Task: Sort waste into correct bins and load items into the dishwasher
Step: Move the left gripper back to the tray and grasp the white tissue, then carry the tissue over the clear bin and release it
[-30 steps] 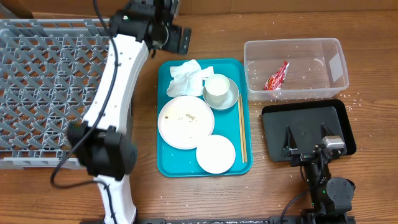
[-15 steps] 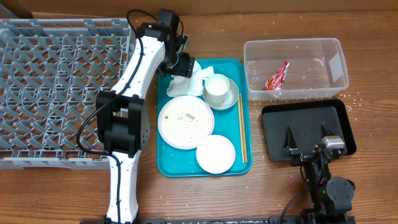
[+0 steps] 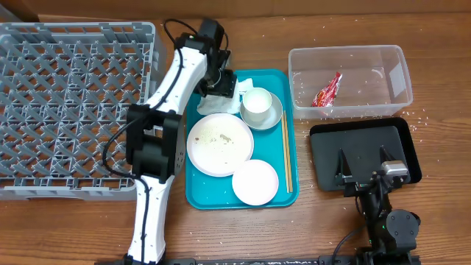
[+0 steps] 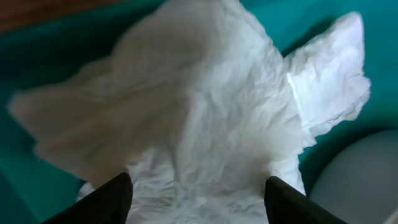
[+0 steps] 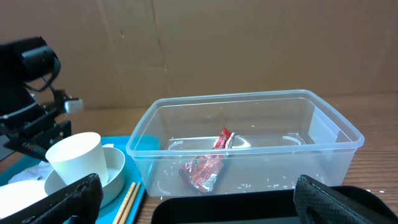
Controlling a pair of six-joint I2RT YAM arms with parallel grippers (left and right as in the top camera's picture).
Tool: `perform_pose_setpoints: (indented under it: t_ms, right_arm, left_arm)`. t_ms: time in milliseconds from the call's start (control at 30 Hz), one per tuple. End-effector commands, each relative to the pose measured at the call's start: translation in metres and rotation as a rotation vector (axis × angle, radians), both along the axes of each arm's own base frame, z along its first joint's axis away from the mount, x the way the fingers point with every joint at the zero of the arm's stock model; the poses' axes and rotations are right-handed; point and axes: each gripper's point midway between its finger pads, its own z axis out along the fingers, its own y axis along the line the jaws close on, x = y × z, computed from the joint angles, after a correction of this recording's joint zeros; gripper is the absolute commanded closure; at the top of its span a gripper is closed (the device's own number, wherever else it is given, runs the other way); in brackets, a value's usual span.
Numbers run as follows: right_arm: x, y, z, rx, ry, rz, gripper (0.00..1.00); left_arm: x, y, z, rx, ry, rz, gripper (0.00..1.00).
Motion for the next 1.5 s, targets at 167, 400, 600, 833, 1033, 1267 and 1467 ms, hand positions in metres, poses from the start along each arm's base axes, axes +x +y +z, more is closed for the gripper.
perform_pose_setpoints:
  t_ms: [167, 400, 600, 833, 1033, 1267, 1467]
  right_arm:
    - [0.0, 0.001, -0.002, -0.003, -0.003, 0.001, 0.0]
    - [0.0, 0.001, -0.002, -0.003, -0.003, 0.001, 0.0]
    - [0.0, 0.001, -0.002, -0.003, -0.003, 0.001, 0.0]
    - [0.0, 0.001, -0.002, -0.003, -0.003, 0.001, 0.0]
    - [0.0, 0.001, -0.002, -0.003, -0.003, 0.001, 0.0]
    - [0.0, 0.001, -0.002, -0.003, -0.003, 0.001, 0.0]
    - [0.0, 0.001, -0.002, -0.003, -0.003, 0.001, 0.0]
  left_arm:
    - [-0.008, -0.007, -0.004, 0.005, 0.031, 0.021, 0.59]
    - [-0.004, 0.017, 0.011, 0.127, 0.015, 0.125, 0.79]
    - [-0.011, 0.02, 0.051, 0.135, 0.033, 0.123, 0.88]
    - [-0.015, 0.021, 0.097, 0.125, 0.002, 0.119, 0.96]
    - [0.007, 0.013, 0.125, 0.077, -0.121, 0.103, 0.96]
    - [0.07, -0.068, 0.182, -0.268, -0.447, -0.003, 0.96]
    - [0.083, -0.139, 0.214, -0.401, -0.636, -0.12, 0.96]
